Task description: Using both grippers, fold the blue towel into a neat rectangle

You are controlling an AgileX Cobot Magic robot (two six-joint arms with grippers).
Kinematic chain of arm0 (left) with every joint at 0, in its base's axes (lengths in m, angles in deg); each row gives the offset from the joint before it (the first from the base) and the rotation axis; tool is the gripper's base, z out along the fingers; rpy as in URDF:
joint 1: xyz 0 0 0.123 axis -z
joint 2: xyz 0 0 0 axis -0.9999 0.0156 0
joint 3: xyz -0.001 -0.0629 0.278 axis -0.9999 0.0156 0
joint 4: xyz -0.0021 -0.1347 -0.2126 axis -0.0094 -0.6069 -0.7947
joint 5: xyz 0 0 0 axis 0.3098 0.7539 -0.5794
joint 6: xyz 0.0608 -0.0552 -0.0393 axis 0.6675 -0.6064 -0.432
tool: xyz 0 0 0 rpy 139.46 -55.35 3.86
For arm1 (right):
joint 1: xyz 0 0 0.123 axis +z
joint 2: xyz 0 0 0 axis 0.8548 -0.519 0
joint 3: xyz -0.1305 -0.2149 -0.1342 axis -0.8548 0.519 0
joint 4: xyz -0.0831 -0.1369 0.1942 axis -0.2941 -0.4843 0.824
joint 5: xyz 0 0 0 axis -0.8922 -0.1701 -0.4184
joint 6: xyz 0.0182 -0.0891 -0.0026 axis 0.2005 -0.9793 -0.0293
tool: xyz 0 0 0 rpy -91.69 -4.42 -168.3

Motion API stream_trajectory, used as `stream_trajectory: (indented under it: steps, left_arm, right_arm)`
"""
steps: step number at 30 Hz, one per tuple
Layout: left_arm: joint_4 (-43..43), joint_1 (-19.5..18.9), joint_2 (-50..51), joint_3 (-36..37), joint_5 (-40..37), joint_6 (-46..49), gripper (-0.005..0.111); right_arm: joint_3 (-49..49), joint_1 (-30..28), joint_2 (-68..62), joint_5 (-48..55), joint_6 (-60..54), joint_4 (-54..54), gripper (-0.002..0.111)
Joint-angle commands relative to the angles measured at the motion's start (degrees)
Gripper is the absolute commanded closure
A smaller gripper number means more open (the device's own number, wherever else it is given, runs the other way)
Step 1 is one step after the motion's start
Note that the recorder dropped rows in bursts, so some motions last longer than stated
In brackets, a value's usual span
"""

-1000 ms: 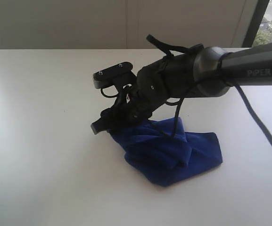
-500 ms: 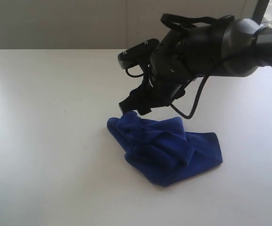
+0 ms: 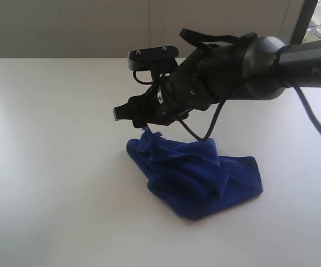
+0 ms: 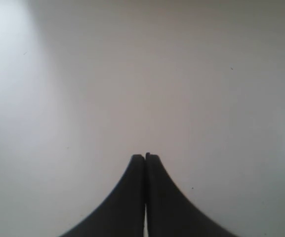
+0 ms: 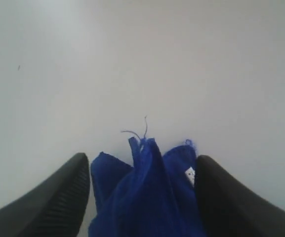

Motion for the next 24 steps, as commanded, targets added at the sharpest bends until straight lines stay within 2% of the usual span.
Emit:
stream_trajectory:
  steps: [1, 5, 11, 14, 17, 24]
  left_arm:
    - [-0.2, -0.2, -0.2, 0.2, 0.1, 0.0, 0.107]
    - [-0.2, -0.2, -0.2, 0.2, 0.1, 0.0, 0.107]
    - [-0.2, -0.2, -0.2, 0.2, 0.1, 0.0, 0.107]
    - [-0.2, -0.2, -0.2, 0.2, 0.1, 0.0, 0.107]
    - [-0.2, -0.2, -0.2, 0.2, 0.1, 0.0, 0.107]
    - [-0.2, -0.2, -0.2, 0.2, 0.1, 0.0, 0.107]
  right_arm:
    - [-0.1, -0.3, -2.6, -2.0, 0.4, 0.4, 0.050]
    - [-0.1, -0.3, -4.3, -2.4, 0.4, 0.4, 0.053]
    - [-0.1, -0.3, -5.7, -2.7, 0.4, 0.7, 0.070]
    - [-0.1, -0.3, -5.2, -2.7, 0.4, 0.7, 0.086]
    - [-0.1, -0.3, -3.7, -2.3, 0.4, 0.7, 0.107]
    - [-0.1, -0.3, 3.1, 0.9, -1.5, 0.4, 0.108]
